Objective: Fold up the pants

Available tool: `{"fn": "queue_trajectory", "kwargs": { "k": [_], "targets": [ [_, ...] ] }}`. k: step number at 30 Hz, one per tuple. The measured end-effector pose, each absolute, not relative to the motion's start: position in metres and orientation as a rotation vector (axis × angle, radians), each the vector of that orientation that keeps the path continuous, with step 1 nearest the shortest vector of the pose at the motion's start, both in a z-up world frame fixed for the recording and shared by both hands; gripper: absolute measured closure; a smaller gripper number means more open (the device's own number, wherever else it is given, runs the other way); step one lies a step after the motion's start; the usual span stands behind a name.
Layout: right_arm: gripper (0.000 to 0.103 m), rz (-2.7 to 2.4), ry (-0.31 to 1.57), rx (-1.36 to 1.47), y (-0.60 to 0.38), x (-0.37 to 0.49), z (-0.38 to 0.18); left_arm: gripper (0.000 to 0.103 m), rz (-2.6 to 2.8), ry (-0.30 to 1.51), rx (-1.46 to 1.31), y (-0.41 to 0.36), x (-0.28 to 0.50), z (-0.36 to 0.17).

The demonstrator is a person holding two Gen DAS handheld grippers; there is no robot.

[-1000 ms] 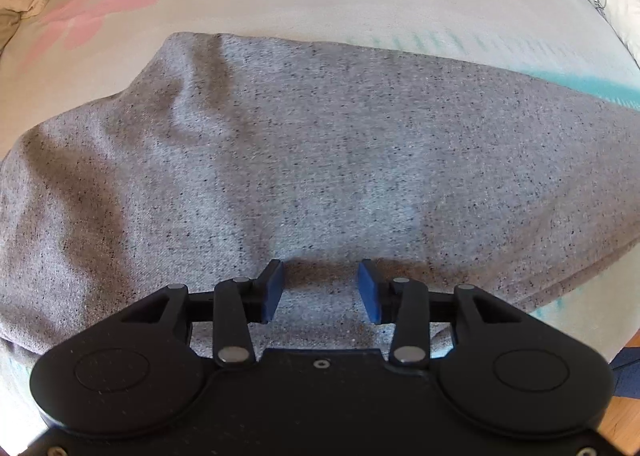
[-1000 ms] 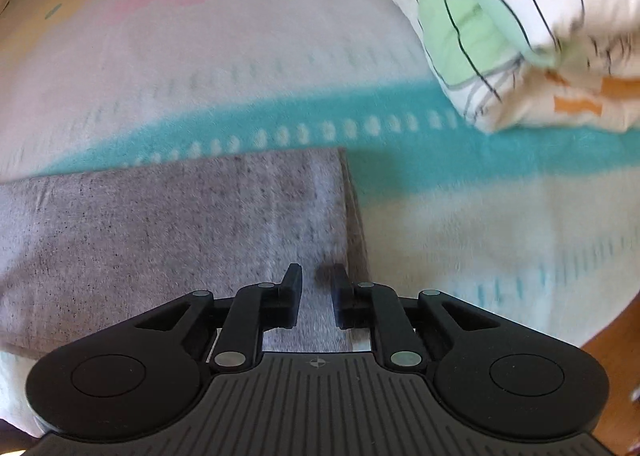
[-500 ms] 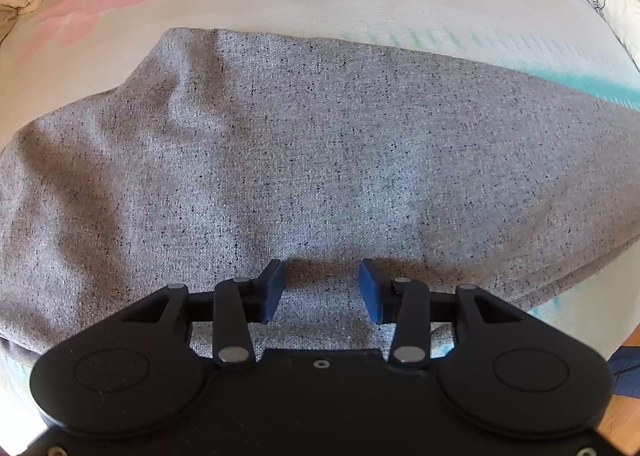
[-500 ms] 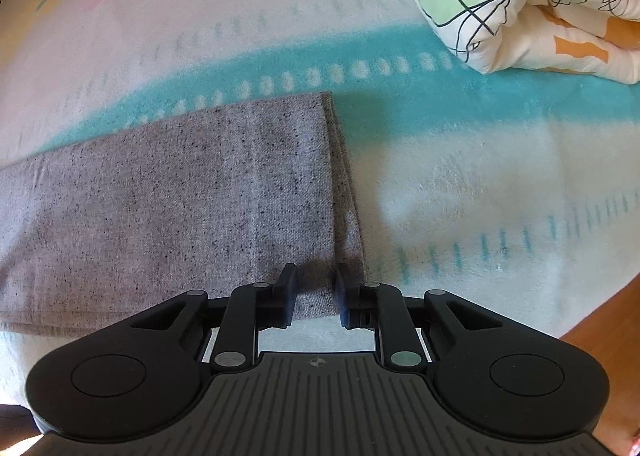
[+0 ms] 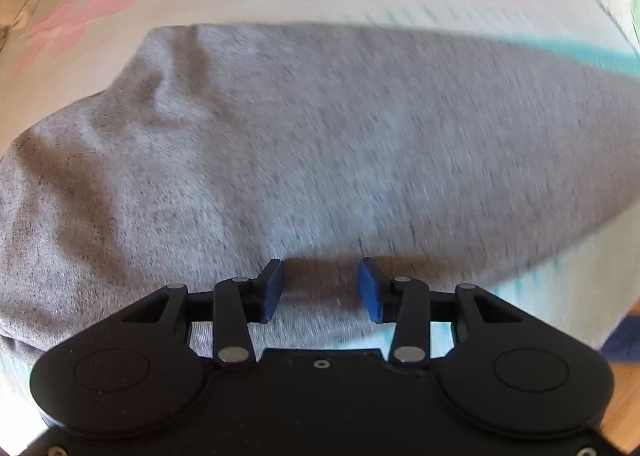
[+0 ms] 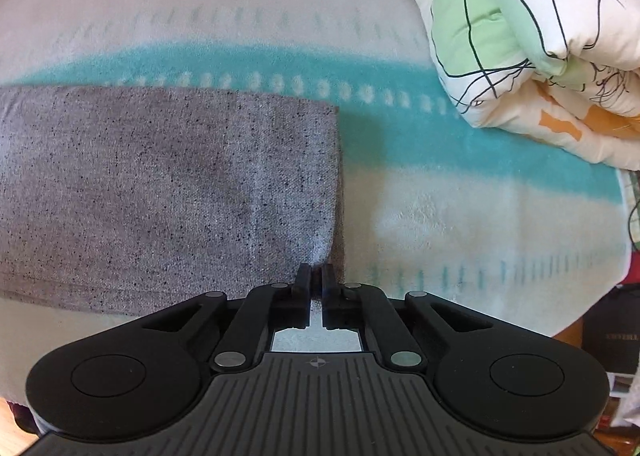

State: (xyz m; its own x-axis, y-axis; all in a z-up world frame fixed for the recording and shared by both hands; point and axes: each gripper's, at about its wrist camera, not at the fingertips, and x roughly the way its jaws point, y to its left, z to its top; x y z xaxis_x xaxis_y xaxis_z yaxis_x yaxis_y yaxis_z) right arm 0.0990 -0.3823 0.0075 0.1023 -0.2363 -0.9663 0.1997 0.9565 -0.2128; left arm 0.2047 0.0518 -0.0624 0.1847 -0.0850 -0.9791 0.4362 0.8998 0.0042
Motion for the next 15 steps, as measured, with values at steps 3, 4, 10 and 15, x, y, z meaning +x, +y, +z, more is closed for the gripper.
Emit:
{"fn": "queue_trajectory", "kwargs": {
  "k": [3,4,10,15],
  "targets": [
    [0.088,-0.383,1.359,0.067,-0.404,0.099,0.017,0.057,-0.419,1.288,0.442,0.040,0.179,-0.054],
    [0.085,-0.400,1.331,0.114,-0.412,0.098,0.020,0.058,-0.426,1.279,0.444,0.038,0.176,-0.051],
    [0.084,-0.409,1.289,0.356,-0.445,0.086,0.019,0.055,-0.411,1.209,0.294,0.029,0.192,-0.028],
    [0.084,-0.382,1.272,0.530,-0.468,0.068,0.010,0.055,-0.432,1.204,0.140,0.004,0.214,-0.016]
  ]
}}
